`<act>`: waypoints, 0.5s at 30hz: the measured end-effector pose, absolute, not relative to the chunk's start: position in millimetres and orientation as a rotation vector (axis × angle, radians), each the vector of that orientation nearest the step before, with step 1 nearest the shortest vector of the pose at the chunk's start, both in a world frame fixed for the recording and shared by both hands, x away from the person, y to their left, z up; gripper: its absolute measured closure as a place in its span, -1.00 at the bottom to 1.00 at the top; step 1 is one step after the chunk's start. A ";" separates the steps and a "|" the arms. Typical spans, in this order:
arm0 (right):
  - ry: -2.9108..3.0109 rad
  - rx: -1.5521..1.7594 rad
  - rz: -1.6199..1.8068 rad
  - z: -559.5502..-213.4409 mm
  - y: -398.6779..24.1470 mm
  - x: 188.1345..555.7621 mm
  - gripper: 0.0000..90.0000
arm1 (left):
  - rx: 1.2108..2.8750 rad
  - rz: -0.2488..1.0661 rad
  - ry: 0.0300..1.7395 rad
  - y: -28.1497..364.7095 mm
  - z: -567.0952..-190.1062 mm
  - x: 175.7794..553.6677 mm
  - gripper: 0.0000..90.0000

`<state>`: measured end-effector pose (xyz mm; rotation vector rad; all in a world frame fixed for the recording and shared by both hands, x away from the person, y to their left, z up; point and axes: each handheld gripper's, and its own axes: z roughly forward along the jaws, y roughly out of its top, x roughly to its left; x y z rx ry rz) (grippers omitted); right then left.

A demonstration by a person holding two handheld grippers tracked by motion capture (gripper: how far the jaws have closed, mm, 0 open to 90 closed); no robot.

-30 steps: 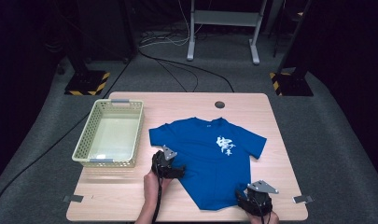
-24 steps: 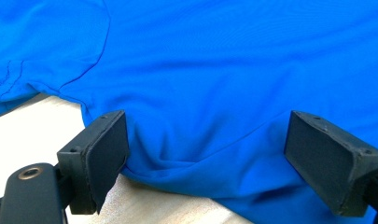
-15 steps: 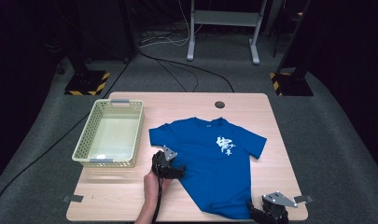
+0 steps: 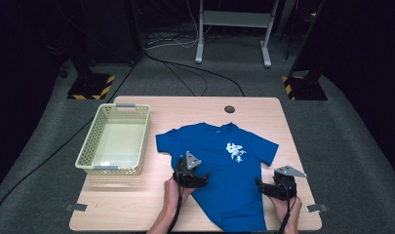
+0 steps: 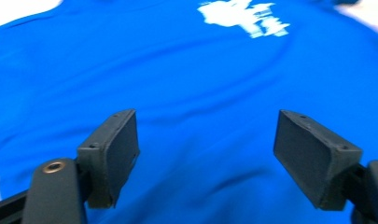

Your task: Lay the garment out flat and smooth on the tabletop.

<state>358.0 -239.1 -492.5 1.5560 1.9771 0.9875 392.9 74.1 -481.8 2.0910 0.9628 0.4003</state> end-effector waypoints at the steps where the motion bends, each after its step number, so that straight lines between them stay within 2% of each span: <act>1: 1.973 1.554 0.992 -494.2 -238.9 363.4 -0.64 | 2.107 0.379 0.951 64.0 -482.1 393.2 -0.49; 9: 1.979 1.536 0.926 -505.1 -238.7 387.4 -0.67 | 2.216 0.359 0.934 25.5 -492.6 393.6 -0.41; 10: 1.993 1.547 0.905 -509.4 -239.5 394.8 -0.69 | 2.222 0.360 0.938 24.8 -494.3 393.5 -0.21; 12: 1.998 1.541 0.902 -509.4 -238.9 396.0 -0.68 | 2.223 0.341 0.943 24.0 -498.5 392.9 -0.12; 15: 2.015 1.531 0.885 -510.0 -238.7 399.1 -0.71 | 2.193 0.327 0.934 27.7 -500.0 390.1 0.12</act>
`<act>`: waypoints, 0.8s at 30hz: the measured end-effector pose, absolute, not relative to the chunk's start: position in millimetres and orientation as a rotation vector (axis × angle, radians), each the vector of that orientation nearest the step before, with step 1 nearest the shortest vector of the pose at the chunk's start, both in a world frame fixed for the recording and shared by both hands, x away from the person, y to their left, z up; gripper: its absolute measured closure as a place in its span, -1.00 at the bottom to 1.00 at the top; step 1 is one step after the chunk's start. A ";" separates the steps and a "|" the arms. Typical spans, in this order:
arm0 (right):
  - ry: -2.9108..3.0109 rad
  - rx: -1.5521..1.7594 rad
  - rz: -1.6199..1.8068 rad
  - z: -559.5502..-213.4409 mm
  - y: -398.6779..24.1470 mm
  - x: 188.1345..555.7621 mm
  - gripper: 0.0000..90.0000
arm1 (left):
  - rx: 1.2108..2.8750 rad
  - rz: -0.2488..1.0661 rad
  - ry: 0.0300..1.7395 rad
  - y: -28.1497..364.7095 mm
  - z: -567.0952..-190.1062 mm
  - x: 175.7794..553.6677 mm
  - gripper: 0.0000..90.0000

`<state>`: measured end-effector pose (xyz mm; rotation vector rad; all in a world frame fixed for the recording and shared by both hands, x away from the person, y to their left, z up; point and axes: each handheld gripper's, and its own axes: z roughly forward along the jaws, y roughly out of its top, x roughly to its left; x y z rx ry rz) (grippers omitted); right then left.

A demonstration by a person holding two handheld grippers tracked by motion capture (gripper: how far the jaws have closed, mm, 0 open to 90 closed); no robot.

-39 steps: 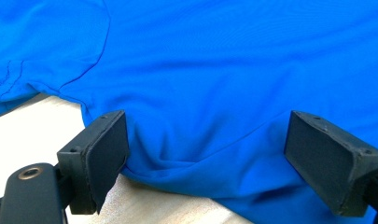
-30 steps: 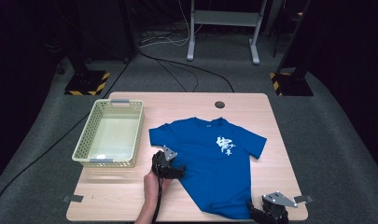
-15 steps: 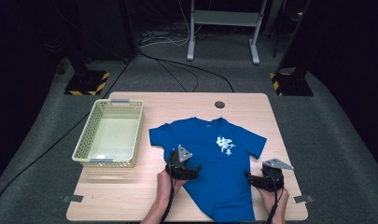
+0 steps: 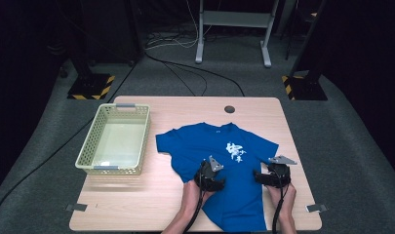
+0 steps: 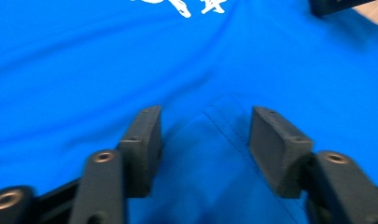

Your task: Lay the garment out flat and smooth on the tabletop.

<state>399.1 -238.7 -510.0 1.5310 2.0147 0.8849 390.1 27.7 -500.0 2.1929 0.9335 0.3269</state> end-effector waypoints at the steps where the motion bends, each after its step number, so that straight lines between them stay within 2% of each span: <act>1: 2.012 1.533 0.885 -510.0 -238.8 399.4 -0.71 | 2.188 0.325 0.928 28.8 -500.4 388.8 0.20; 9: 2.019 1.526 0.887 -510.1 -238.7 400.5 -0.70 | 2.138 0.276 0.904 37.6 -503.1 381.6 0.82; 14: 2.020 1.525 0.888 -510.1 -238.8 400.8 -0.70 | 2.111 0.238 0.911 44.3 -504.7 381.5 0.89; 24: 2.019 1.524 0.889 -510.1 -239.0 400.8 -0.70 | 2.115 0.249 0.902 45.6 -500.8 380.0 0.91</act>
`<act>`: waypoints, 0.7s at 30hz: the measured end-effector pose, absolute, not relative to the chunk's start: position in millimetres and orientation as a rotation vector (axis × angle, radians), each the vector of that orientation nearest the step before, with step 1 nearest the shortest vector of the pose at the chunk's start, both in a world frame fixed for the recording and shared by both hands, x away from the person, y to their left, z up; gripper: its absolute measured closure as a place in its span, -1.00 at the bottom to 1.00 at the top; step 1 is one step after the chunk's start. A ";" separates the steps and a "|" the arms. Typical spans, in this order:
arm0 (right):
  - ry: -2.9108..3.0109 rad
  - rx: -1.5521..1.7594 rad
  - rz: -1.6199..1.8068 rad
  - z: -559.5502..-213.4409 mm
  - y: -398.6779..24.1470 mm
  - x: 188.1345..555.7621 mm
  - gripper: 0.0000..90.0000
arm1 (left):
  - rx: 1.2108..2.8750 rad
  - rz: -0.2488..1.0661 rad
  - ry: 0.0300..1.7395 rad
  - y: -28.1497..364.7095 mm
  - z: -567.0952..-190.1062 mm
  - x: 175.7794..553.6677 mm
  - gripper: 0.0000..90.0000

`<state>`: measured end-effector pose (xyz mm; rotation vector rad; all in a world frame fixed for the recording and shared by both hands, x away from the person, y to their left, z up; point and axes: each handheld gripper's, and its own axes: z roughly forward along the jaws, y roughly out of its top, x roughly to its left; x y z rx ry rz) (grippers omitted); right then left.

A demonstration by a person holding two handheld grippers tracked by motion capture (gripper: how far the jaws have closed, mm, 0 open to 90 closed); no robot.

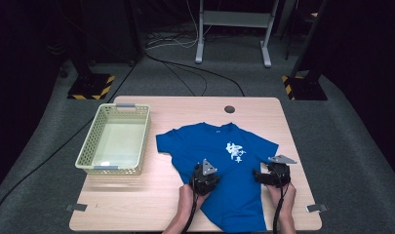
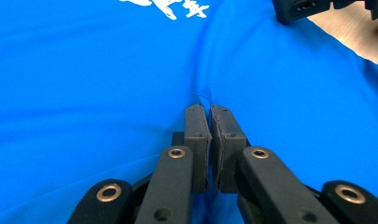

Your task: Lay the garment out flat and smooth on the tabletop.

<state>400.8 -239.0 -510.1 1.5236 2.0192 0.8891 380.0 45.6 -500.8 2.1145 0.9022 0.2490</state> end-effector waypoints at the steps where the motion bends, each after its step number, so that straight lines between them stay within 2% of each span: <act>1: 2.019 1.524 0.889 -510.1 -238.9 400.8 -0.70 | 2.117 0.254 0.899 46.1 -499.9 379.4 0.91; 21: 2.011 1.533 0.884 -510.1 -239.5 403.0 -0.70 | 2.090 0.304 0.881 69.5 -481.1 366.7 0.92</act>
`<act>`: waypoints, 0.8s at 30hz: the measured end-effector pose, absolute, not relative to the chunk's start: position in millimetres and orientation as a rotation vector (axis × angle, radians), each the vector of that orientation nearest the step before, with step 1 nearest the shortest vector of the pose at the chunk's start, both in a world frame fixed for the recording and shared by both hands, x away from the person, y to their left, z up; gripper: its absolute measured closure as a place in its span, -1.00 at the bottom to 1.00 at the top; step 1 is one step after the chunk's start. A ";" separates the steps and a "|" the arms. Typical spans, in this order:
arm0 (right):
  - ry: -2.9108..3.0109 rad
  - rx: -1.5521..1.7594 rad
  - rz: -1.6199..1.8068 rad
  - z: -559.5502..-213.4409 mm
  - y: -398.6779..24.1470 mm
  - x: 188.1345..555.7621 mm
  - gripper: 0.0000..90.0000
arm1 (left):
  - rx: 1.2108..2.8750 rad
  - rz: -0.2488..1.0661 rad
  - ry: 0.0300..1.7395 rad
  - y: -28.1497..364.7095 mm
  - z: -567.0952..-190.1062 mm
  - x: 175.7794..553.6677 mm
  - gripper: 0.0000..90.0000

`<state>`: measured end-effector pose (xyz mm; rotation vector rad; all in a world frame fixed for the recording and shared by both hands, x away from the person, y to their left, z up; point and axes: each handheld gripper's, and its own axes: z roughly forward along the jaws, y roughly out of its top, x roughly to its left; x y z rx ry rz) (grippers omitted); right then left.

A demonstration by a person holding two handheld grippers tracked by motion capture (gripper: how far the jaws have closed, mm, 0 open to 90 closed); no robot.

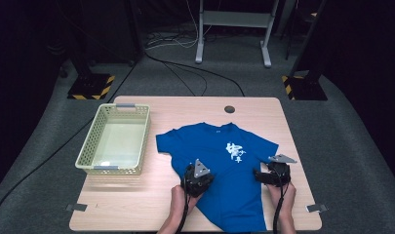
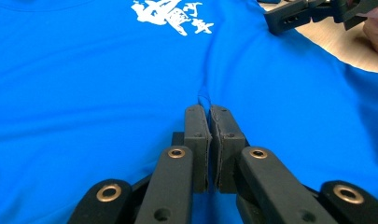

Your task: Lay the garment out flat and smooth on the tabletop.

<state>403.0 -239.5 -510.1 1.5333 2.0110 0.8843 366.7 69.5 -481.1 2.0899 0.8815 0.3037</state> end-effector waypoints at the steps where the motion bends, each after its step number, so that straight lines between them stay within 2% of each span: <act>1: 2.011 1.533 0.884 -510.2 -239.6 403.0 -0.70 | 2.092 0.300 0.881 70.5 -480.9 366.5 0.92; 24: 2.007 1.536 0.884 -510.1 -239.6 403.9 -0.69 | 2.089 0.329 0.883 84.5 -475.3 355.1 0.92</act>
